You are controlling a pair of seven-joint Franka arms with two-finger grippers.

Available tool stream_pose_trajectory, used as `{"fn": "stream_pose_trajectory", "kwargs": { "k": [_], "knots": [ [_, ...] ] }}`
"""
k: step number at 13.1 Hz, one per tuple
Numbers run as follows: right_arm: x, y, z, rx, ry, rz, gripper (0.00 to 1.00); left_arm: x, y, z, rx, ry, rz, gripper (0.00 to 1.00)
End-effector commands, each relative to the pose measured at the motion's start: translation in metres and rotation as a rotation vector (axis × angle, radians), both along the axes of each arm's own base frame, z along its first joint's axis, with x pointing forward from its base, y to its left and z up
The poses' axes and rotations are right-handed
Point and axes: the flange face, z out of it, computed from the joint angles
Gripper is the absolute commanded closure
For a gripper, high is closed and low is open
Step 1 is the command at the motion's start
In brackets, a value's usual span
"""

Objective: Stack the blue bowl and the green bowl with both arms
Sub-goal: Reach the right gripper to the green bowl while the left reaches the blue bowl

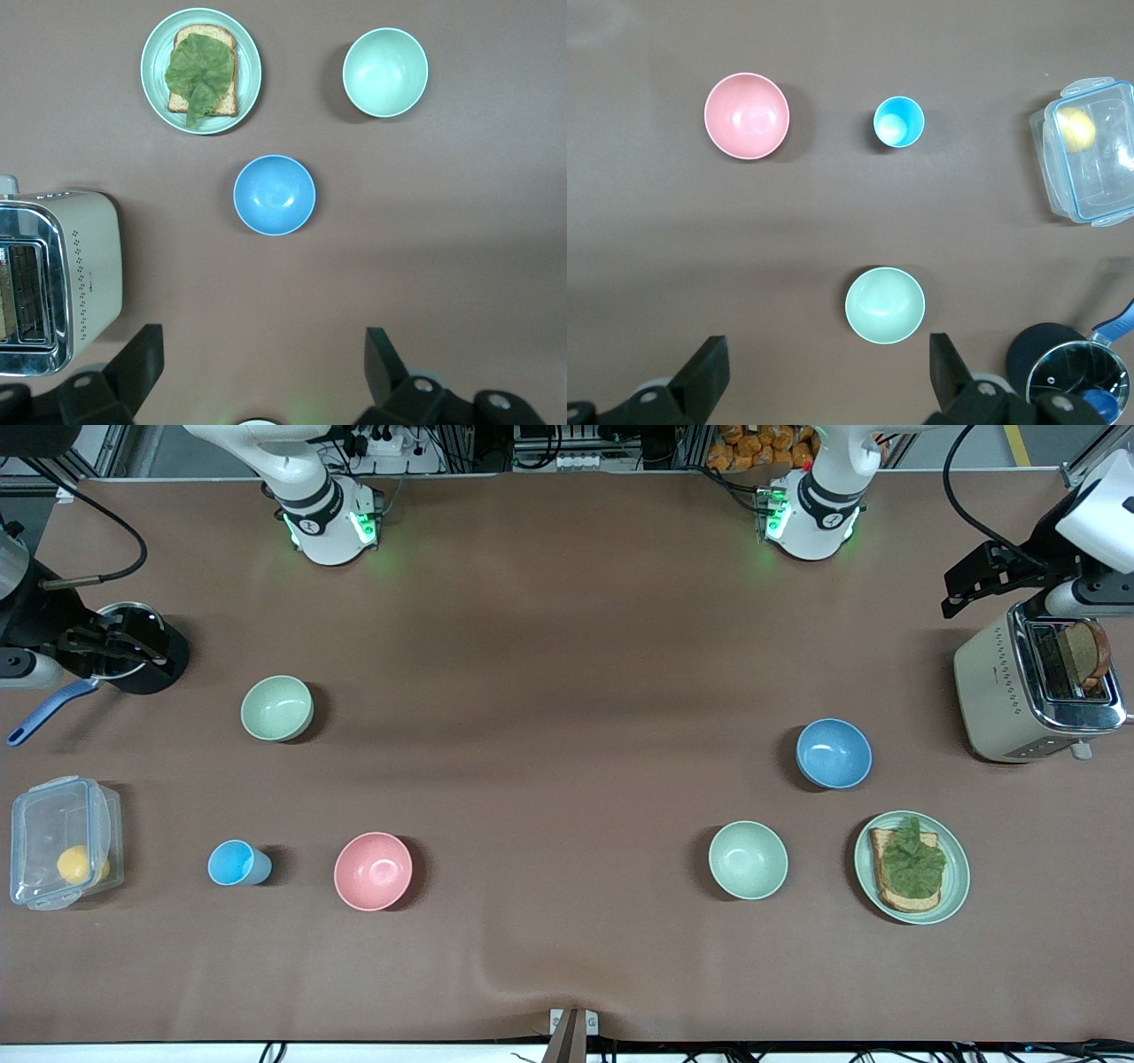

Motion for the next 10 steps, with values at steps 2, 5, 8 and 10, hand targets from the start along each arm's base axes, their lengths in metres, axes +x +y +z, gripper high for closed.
{"fn": "stream_pose_trajectory", "kwargs": {
  "k": [2, 5, 8, 10],
  "knots": [
    [-0.001, 0.005, 0.004, -0.012, -0.005, -0.004, 0.0, 0.002, -0.001, 0.002, 0.023, 0.009, -0.018, 0.0],
    [0.0, 0.003, 0.0, -0.012, -0.001, -0.005, 0.0, 0.008, 0.001, -0.013, 0.034, 0.038, -0.008, 0.0],
    [0.011, -0.018, -0.022, -0.01, 0.035, -0.006, 0.0, 0.048, 0.008, -0.08, 0.033, 0.127, -0.007, 0.0],
    [0.015, -0.03, -0.051, -0.008, 0.08, -0.002, 0.0, 0.068, 0.031, -0.132, 0.027, 0.16, 0.035, 0.0]
  ]
}}
